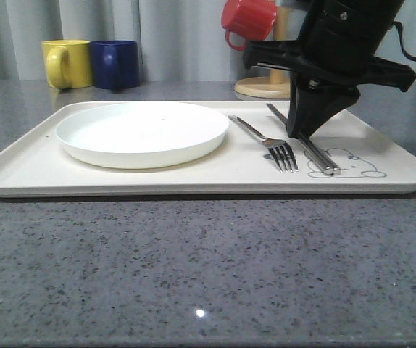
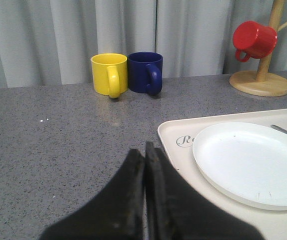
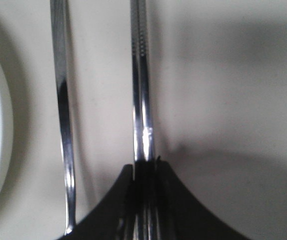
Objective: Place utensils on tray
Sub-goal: 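Place the chopsticks on the tray next to the fork and release, then move the right gripper down to the spoon and grasp it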
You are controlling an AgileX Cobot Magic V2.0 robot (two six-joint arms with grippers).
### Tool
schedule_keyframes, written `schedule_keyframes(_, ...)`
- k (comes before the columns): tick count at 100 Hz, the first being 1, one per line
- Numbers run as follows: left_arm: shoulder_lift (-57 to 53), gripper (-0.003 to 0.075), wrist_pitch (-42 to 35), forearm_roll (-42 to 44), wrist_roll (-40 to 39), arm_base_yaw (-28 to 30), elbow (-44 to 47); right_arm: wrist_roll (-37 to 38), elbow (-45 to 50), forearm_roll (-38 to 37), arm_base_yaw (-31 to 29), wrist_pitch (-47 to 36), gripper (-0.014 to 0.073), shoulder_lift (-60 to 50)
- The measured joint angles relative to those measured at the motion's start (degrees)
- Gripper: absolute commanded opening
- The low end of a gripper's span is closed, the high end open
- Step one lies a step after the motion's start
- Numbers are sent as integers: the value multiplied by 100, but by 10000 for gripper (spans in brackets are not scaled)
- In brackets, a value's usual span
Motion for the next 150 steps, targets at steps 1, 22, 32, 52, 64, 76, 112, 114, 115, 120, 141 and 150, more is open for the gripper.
schedule_keyframes(1, 0, -19, 0, 0, 0, 0, 0, 0, 0, 0, 0, 5, 207, -1)
schedule_keyframes(22, 0, -19, 0, 0, 0, 0, 0, 0, -9, 0, 12, 13, 343, 60)
schedule_keyframes(32, 0, -19, 0, 0, 0, 0, 0, 0, -12, 0, 12, 13, 343, 60)
schedule_keyframes(52, 0, -19, 0, 0, 0, 0, 0, 0, -12, -356, 12, 89, 343, -281)
schedule_keyframes(64, 0, -19, 0, 0, 0, 0, 0, 0, -12, -627, -162, 296, 343, -714)
schedule_keyframes(76, 0, -19, 0, 0, 0, 0, 0, -37, -22, -889, -625, 672, 343, -1056)
schedule_keyframes(112, 0, -19, 0, -11, 0, 0, 0, -890, -22, -1004, -2450, 1466, 343, -1238)
schedule_keyframes(114, 0, -19, 0, -11, 0, 0, 0, -941, -22, -1004, -2539, 1467, 343, -1238)
schedule_keyframes(115, 0, -19, 0, -11, 0, 0, 0, -955, -22, -1004, -2597, 1467, 343, -1238)
schedule_keyframes(120, 0, -19, 0, -11, 0, 0, 0, -1057, -22, -979, -2783, 1491, 343, -1238)
schedule_keyframes(141, 0, -19, 0, -11, 0, 0, 0, -1623, -22, -586, -3361, 1569, 343, -1000)
schedule_keyframes(150, 0, -19, 0, -11, 0, 0, 0, -1805, -22, -446, -3483, 1569, 343, -794)
